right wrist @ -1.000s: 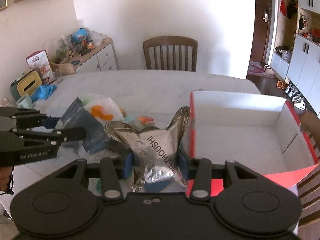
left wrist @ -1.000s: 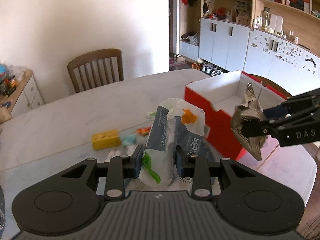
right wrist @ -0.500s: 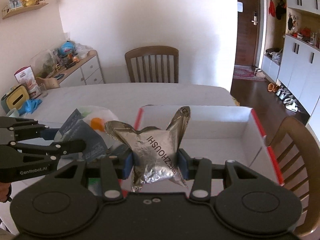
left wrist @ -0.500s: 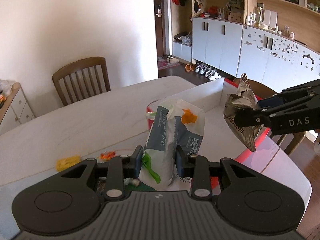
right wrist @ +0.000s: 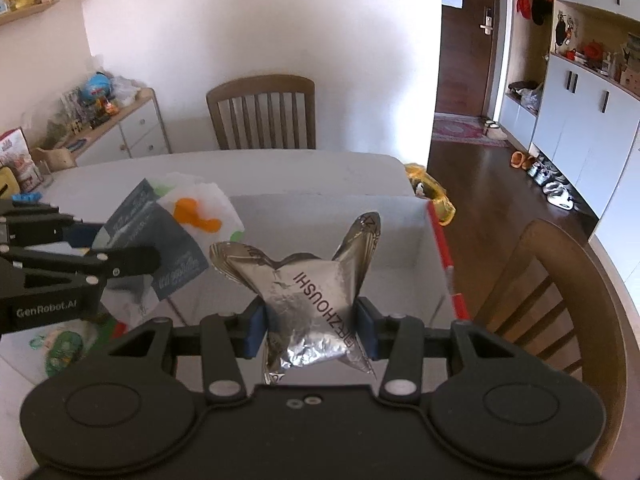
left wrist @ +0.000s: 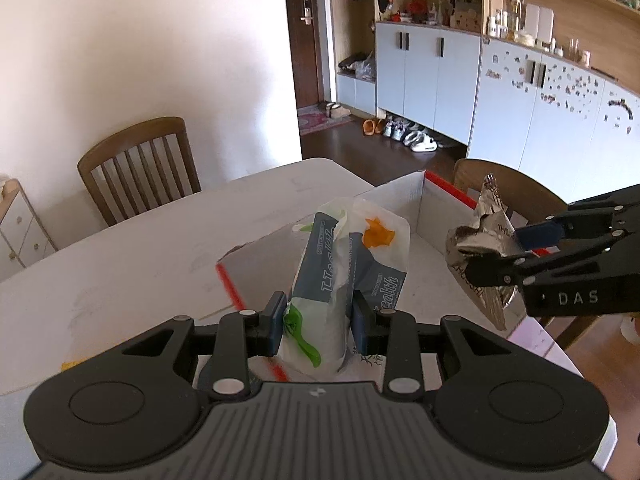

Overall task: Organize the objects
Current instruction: 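Carry both held items over the red shoebox and lower them inside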

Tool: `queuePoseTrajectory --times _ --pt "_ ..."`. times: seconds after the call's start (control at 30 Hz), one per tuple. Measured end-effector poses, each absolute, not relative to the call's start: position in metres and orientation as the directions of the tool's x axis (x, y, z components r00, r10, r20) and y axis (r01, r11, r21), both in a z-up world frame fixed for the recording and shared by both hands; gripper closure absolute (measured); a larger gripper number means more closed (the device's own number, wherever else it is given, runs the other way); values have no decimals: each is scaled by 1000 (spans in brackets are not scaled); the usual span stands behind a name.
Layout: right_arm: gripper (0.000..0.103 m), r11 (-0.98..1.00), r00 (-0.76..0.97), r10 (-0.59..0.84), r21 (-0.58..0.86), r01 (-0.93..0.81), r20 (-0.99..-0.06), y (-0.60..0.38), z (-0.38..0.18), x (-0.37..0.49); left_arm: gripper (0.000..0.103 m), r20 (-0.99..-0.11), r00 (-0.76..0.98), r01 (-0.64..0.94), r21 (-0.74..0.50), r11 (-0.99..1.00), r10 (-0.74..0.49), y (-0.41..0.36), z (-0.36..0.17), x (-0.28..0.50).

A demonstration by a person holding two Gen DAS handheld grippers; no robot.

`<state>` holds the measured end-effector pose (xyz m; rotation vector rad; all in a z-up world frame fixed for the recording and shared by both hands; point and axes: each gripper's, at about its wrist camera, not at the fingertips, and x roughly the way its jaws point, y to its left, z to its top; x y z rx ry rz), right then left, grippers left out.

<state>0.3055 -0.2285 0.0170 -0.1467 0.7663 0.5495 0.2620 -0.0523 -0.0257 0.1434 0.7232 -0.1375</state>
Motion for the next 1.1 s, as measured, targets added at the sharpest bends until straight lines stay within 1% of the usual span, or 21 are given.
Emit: queuePoseTrajectory --times 0.13,0.27,0.43,0.57,0.8,1.1 --pt "58 849 572 399 53 -525 -716 -232 7 317 71 -685 726 183 95 979 -69 -66 -33 277" --pt "58 840 545 388 41 -541 -743 -230 -5 328 71 -721 691 191 105 976 -58 -75 -50 292" --pt "58 816 496 369 19 -577 -786 -220 -19 339 71 -764 645 224 154 962 -28 -88 -72 308" --pt "58 803 447 346 14 -596 -825 -215 -33 349 71 -792 610 233 170 958 -7 -94 -85 320" --pt "58 764 386 326 0 -645 -863 -205 -52 359 70 -843 537 225 175 958 27 -89 -105 342" --pt "57 759 336 280 -7 -651 -899 -198 -74 369 69 -882 470 237 155 959 26 -87 -119 350"
